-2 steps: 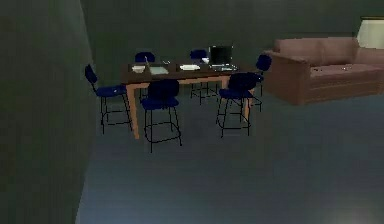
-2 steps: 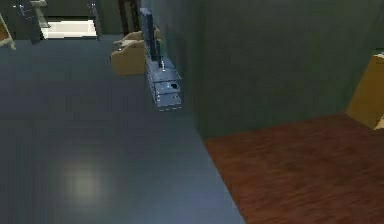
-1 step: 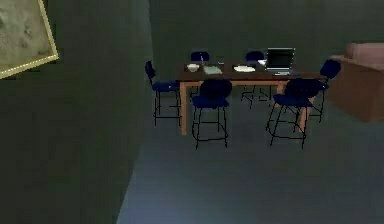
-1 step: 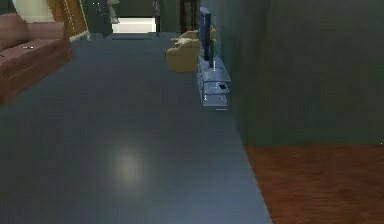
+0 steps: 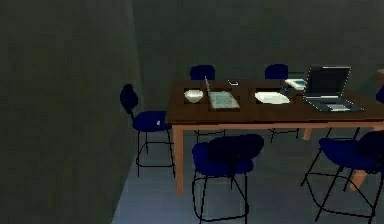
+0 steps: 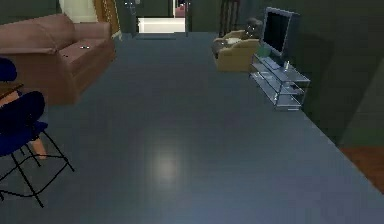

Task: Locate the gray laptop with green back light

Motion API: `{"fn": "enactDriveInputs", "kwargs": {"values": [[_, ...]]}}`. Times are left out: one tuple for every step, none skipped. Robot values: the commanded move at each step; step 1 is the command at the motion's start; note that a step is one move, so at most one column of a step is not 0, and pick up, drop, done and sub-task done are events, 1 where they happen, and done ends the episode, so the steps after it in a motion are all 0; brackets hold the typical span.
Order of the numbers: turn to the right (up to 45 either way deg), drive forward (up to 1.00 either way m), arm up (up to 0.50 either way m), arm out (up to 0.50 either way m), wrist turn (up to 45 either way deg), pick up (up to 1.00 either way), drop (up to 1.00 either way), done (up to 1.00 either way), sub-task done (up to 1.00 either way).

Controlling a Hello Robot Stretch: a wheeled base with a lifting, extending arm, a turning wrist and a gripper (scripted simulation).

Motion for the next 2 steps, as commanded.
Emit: {"fn": "enactDriveInputs", "kwargs": {"values": [[-6.0, 0.0, 0.0, 0.0, 0.0, 0.0, 0.0, 0.0, 0.0], [0.0, 0.45, 0.0, 0.0, 0.0, 0.0, 0.0, 0.0, 0.0]]}}
